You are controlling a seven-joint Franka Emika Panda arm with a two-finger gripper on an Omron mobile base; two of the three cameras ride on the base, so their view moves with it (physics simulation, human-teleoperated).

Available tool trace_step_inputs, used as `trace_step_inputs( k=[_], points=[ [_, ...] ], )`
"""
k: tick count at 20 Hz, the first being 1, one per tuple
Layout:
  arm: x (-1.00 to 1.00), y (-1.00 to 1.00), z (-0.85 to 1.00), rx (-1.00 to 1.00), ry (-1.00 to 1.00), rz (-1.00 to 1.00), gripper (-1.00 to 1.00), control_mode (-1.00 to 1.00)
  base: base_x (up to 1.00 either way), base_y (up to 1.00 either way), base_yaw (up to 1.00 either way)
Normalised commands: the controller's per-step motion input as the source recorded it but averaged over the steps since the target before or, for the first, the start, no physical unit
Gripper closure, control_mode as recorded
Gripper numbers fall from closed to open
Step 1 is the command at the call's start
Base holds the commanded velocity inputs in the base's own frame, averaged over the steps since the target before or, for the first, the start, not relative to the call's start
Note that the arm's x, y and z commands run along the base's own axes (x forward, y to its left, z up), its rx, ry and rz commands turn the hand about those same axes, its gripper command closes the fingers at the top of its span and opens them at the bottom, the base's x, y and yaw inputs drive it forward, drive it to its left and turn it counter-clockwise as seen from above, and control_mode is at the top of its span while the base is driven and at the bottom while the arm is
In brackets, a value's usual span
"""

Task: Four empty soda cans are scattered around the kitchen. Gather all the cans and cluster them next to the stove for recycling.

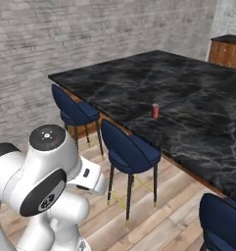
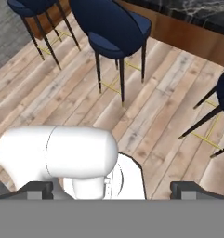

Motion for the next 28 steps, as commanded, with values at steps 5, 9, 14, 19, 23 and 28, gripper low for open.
trace_step_inputs(
  k=[5, 9, 14, 19, 23, 28],
  points=[
    [0.0, 0.0, 0.0, 0.0, 0.0, 0.0, -1.0, 1.0, 0.42, 0.38, -0.4],
    [0.0, 0.0, 0.0, 0.0, 0.0, 0.0, -1.0, 1.0, 0.37, 0.33, -0.35],
    [0.0, 0.0, 0.0, 0.0, 0.0, 0.0, -1.0, 1.0, 0.61, 0.21, -0.33],
    [0.0, 0.0, 0.0, 0.0, 0.0, 0.0, -1.0, 1.0, 0.73, 0.03, -0.29],
    [0.0, 0.0, 0.0, 0.0, 0.0, 0.0, -1.0, 1.0, 0.8, 0.0, -0.08],
    [0.0, 0.0, 0.0, 0.0, 0.0, 0.0, -1.0, 1.0, 0.9, 0.13, -0.07]
  ],
)
